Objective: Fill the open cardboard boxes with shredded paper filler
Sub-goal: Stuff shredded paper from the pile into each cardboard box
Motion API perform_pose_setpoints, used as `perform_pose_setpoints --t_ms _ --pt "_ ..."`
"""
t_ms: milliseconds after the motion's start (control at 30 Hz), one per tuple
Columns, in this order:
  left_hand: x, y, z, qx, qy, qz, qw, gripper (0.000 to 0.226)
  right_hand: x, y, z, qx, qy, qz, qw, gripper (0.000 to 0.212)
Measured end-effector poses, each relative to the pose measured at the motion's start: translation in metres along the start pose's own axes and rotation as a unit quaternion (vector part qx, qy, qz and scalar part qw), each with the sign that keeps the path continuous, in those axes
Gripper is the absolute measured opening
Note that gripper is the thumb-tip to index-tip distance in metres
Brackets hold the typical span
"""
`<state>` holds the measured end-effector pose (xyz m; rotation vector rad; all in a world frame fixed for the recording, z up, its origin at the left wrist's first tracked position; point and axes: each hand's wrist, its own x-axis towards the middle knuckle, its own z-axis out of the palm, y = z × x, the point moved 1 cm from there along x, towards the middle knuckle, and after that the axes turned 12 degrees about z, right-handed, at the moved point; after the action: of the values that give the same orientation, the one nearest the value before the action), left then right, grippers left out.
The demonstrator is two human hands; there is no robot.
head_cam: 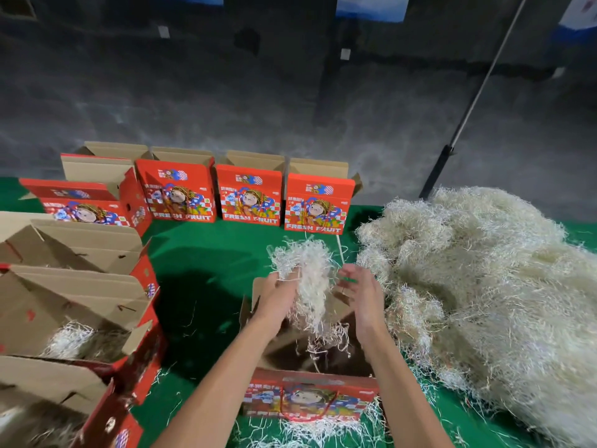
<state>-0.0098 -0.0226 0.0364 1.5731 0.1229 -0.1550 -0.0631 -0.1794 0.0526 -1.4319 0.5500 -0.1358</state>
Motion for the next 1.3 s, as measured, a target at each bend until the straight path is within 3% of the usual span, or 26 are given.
perform_pose_setpoints --t_ms 67,133,200,267,367,433,500,567,633,700,767,900,1200,1300 --pt "-0.008 -0.001 0.008 0.041 -0.072 0.004 0.997 0.096 -0.009 -0.002 0.014 -0.120 0.041 -0.030 0.991 0.074" --pt "-0.015 -0.007 0.022 0.089 -0.124 0.054 0.987 0.086 -0.016 0.004 0.034 -0.183 0.055 -0.038 0.981 0.089" --pt "-0.013 -0.003 0.023 0.093 -0.098 0.137 0.981 0.077 -0.015 0.006 0.035 -0.114 0.077 -0.088 0.986 0.064" --pt "-0.007 0.009 0.009 0.104 -0.035 0.180 0.977 0.080 -0.009 0.004 0.021 -0.077 0.073 -0.087 0.990 0.054" --pt "0.003 0.012 -0.017 0.040 0.031 0.127 0.991 0.082 -0.006 0.000 0.000 -0.028 0.034 -0.055 0.998 0.053" --pt "0.003 0.013 -0.020 -0.054 0.070 0.052 0.995 0.078 -0.006 -0.002 -0.001 0.006 0.071 -0.045 0.996 0.054" --pt "-0.003 0.015 -0.006 -0.130 0.059 0.026 0.989 0.062 -0.007 0.004 0.011 -0.009 0.110 -0.051 0.993 0.054" --pt "-0.019 0.010 0.017 -0.108 -0.012 0.030 0.994 0.078 -0.007 0.021 0.029 -0.099 0.088 -0.047 0.990 0.043" --pt "-0.030 0.004 0.026 0.024 -0.035 0.126 0.991 0.084 -0.008 0.033 0.033 -0.154 0.071 -0.035 0.985 0.021" --pt "-0.023 0.006 0.011 0.095 0.027 0.232 0.968 0.080 -0.007 0.026 0.016 -0.137 0.092 -0.051 0.985 0.045" --pt "-0.012 0.010 -0.005 0.102 0.055 0.253 0.961 0.077 -0.007 0.013 0.002 -0.122 0.109 -0.052 0.985 0.057" --pt "-0.007 0.018 -0.008 0.050 0.046 0.220 0.973 0.055 -0.005 -0.001 -0.004 -0.077 0.146 -0.019 0.986 0.059" --pt "0.003 0.007 -0.042 0.014 0.095 0.078 0.992 0.044 -0.004 0.000 -0.024 0.003 0.141 0.008 0.990 0.063" --pt "0.003 0.003 -0.058 -0.008 0.149 0.051 0.987 0.039 -0.008 0.002 -0.033 0.049 0.160 0.024 0.986 0.086"
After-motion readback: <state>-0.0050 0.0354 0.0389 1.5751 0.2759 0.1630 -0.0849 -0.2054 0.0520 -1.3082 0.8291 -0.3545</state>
